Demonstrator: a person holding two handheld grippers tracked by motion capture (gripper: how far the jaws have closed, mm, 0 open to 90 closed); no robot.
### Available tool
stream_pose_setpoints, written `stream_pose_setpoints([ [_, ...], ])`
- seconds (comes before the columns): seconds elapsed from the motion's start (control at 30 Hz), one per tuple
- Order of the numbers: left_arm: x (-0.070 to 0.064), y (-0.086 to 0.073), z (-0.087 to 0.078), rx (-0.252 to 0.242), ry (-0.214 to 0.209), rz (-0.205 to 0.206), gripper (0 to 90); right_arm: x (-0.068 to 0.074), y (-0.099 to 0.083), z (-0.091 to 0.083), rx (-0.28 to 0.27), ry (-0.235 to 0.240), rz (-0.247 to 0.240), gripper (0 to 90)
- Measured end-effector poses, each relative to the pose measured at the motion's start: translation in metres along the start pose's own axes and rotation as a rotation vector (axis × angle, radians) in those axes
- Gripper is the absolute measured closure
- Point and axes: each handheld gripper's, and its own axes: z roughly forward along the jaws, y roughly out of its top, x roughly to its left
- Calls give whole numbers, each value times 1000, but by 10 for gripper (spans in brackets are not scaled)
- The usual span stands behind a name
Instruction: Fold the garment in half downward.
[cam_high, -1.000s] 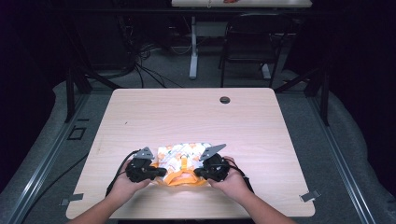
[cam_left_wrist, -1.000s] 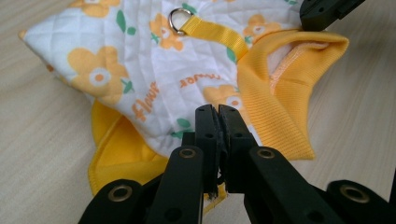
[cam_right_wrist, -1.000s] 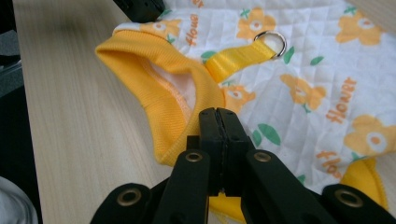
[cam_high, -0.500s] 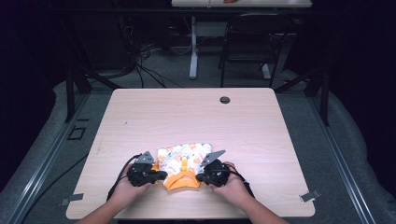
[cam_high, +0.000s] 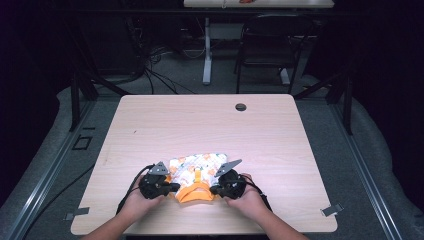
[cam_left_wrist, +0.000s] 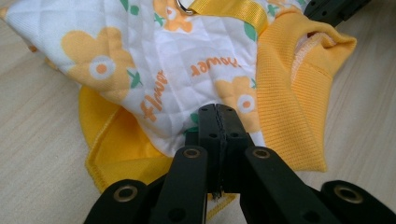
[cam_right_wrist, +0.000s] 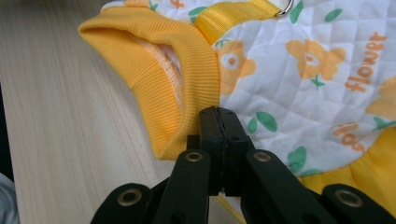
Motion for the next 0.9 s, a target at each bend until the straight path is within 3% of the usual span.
stream_pose_setpoints([
  [0.47, 16, 13, 8, -5, 11, -33, 900, -10, 9, 2, 19, -39, 2, 900],
  [0.57, 20, 16, 11, -13, 7, -56, 900, -15, 12, 3, 23, -41, 8, 900],
  [0.9, 31, 28, 16, 2, 36, -49, 900, -32, 22, 6, 26, -55, 46, 900],
])
